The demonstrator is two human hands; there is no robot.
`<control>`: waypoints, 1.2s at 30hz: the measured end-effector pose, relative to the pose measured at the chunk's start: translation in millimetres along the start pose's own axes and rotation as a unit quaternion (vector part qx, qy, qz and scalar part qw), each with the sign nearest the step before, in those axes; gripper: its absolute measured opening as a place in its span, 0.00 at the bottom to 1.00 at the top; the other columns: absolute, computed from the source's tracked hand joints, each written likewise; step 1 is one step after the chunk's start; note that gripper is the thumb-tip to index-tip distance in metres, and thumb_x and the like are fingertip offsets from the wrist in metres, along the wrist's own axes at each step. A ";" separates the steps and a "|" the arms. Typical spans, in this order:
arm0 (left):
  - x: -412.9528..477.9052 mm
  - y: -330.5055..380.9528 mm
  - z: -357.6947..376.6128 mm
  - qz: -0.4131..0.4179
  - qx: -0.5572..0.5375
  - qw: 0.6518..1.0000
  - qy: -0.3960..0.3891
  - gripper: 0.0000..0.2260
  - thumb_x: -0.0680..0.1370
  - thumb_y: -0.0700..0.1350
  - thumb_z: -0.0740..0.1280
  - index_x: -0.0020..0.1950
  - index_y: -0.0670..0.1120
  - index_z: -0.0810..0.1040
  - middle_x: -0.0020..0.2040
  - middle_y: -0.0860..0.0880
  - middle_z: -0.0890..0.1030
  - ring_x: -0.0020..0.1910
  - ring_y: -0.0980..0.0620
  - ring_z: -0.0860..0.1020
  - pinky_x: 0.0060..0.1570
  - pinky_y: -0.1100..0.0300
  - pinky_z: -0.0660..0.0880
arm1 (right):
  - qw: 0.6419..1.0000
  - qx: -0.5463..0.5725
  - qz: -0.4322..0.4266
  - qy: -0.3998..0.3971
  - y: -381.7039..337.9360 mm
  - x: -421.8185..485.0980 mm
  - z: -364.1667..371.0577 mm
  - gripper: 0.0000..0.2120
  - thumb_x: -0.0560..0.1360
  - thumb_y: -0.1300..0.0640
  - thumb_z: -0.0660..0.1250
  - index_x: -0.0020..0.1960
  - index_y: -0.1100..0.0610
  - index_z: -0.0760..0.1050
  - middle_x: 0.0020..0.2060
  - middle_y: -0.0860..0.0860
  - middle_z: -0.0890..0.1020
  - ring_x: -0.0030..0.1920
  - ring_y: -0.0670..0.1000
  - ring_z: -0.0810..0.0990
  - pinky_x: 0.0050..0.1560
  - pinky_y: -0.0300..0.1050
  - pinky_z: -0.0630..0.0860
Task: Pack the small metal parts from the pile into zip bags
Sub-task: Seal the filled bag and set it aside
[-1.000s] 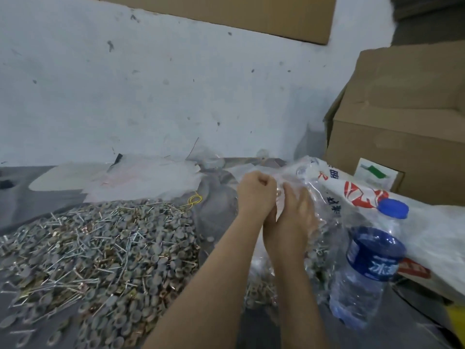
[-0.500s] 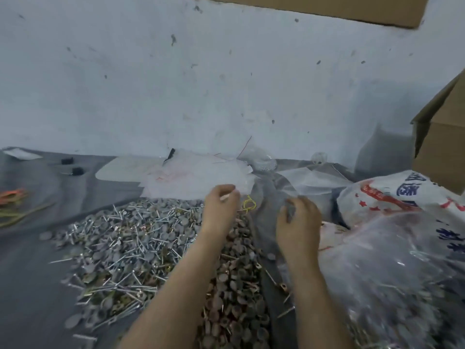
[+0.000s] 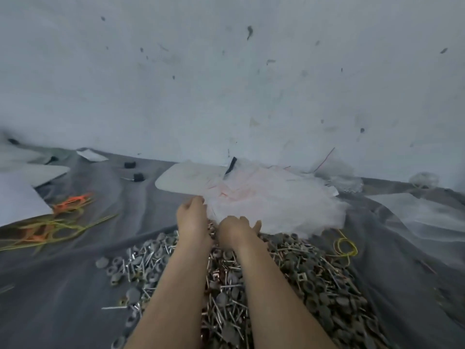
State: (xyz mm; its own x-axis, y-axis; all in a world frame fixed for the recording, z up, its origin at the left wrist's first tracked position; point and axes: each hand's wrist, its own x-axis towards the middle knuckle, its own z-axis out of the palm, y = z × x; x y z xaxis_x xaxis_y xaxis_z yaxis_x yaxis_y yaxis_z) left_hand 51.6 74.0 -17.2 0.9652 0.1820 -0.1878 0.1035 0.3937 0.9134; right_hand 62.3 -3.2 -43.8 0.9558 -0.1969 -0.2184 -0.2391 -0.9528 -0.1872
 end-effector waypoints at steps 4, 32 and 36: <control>-0.1 1.6 -1.5 -0.008 -0.017 1.000 -0.001 0.10 0.80 0.36 0.57 0.40 0.44 0.72 0.37 0.48 0.72 0.37 0.53 0.72 0.33 0.66 0.72 | 0.991 0.080 0.010 0.103 -1.5 4.8 -4.0 0.12 0.79 0.59 0.56 0.58 0.58 0.74 0.58 0.56 0.77 0.64 0.58 0.71 0.71 0.60 0.55; -216.6 -74.0 -131.1 0.395 0.370 0.837 -0.080 0.05 0.76 0.34 0.65 0.44 0.40 0.80 0.40 0.47 0.78 0.39 0.51 0.74 0.40 0.61 0.68 | 0.814 0.464 -0.160 0.310 40.9 -263.1 100.2 0.02 0.75 0.56 0.69 0.48 0.52 0.77 0.39 0.42 0.81 0.41 0.38 0.81 0.45 0.29 0.75; -215.6 -78.6 -131.0 0.406 0.377 0.828 -0.089 0.05 0.76 0.35 0.67 0.39 0.40 0.77 0.37 0.48 0.77 0.36 0.51 0.73 0.37 0.61 0.68 | 0.818 0.452 -0.134 0.329 45.5 -261.5 102.9 0.04 0.76 0.57 0.68 0.48 0.57 0.81 0.36 0.40 0.80 0.38 0.36 0.78 0.41 0.26 0.72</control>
State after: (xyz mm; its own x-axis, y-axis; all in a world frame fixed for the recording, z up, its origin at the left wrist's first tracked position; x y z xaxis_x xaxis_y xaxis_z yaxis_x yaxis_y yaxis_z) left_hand -196.1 121.8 -95.8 0.8036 -0.0509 0.5930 -0.5405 -0.4795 0.6914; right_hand -216.2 28.8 -93.8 0.8092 -0.3733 0.4537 0.2497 -0.4805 -0.8407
